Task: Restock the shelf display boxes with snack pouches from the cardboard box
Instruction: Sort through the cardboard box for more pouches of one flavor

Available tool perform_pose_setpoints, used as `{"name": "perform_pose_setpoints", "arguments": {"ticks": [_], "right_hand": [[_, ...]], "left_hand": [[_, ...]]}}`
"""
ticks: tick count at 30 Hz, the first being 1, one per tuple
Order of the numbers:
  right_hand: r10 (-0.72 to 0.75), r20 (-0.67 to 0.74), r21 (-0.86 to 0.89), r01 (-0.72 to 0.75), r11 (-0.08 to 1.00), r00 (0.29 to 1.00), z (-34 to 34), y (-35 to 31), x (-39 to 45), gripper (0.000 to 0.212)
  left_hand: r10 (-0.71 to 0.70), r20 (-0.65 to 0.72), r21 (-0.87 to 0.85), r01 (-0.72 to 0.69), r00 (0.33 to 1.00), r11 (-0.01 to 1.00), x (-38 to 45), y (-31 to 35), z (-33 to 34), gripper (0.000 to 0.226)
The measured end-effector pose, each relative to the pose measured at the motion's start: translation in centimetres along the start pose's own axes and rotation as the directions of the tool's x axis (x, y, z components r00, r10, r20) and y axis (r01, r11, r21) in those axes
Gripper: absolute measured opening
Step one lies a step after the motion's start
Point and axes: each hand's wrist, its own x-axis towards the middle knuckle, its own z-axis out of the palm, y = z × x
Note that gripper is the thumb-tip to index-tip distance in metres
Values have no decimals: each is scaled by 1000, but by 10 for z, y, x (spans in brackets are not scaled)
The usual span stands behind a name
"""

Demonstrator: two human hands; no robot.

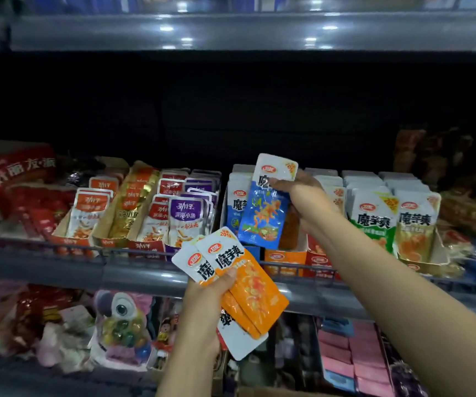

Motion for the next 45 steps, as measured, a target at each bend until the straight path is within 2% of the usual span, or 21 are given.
{"name": "perform_pose_setpoints", "arguments": {"ticks": [4, 10, 11, 13, 14, 16, 21, 24, 27, 28, 30, 32, 33, 35, 37, 41, 43, 45], "right_hand": [[-38, -47, 0, 38, 999, 998, 23, 2, 16, 17], [-119, 17, -245, 119, 962, 993, 31, 12, 24, 24], [-145, 55, -362, 155, 919, 988, 30, 14, 25, 29], [-208, 119, -604, 238, 761, 971, 28, 18, 26, 44], [-243, 135, -668, 269, 694, 961, 27, 19, 25, 51], [-286, 169, -688, 321, 651, 943, 26, 18, 22, 56], [-328, 199, -738, 362, 570, 923, 23, 22, 17, 50], [-350, 172, -693, 366, 621, 921, 15, 21, 9, 49], [-407, 190, -644, 426, 635, 893, 0, 16, -13, 26], [-354, 231, -630, 417, 655, 906, -6, 13, -22, 23], [-87, 384, -625, 328, 709, 919, -22, 5, -42, 34], [209, 513, -657, 224, 720, 832, -33, 2, -60, 50], [281, 550, -658, 201, 725, 786, -38, 6, -67, 50], [292, 563, -613, 155, 775, 773, -45, 15, -78, 34], [258, 524, -562, 101, 821, 812, -53, 20, -85, 22], [212, 420, -474, 14, 881, 882, -69, 20, -90, 22], [204, 388, -475, 5, 880, 899, -74, 21, -90, 22], [204, 397, -492, 20, 870, 895, -77, 21, -90, 25]], "left_hand": [[-14, -22, 3, 14, 1000, 1000, 3, 1, -3, 28], [-26, -31, 35, 27, 999, 999, 2, 4, -6, 28], [-28, -34, 40, 29, 999, 999, 1, 4, -6, 27], [-27, -33, 46, 29, 999, 999, 1, 5, -7, 26], [-29, -30, 49, 31, 999, 998, 1, 5, -7, 26], [-39, -15, 61, 40, 999, 997, 0, 5, -8, 29], [-68, 48, 74, 65, 997, 995, -2, 6, -9, 31], [-77, 103, 109, 66, 992, 992, -3, 5, -9, 30], [-79, 180, 126, 57, 980, 990, -6, 5, -7, 26], [-77, 203, 129, 51, 976, 990, -7, 5, -6, 24], [-69, 244, 125, 39, 967, 991, -10, 6, -4, 20], [-47, 286, 119, 14, 957, 993, -13, 5, 0, 25], [-39, 307, 116, 3, 951, 993, -15, 5, 2, 28], [-33, 331, 123, -9, 943, 992, -18, 3, 7, 28], [-44, 339, 127, 1, 940, 992, -19, 0, 10, 32], [-147, 315, 3, 153, 938, 988, -16, -3, 12, 42], [-125, 315, -3, 132, 941, 991, -18, -3, 12, 29], [-87, 344, 49, 75, 935, 996, -22, -4, 13, 29]]}}
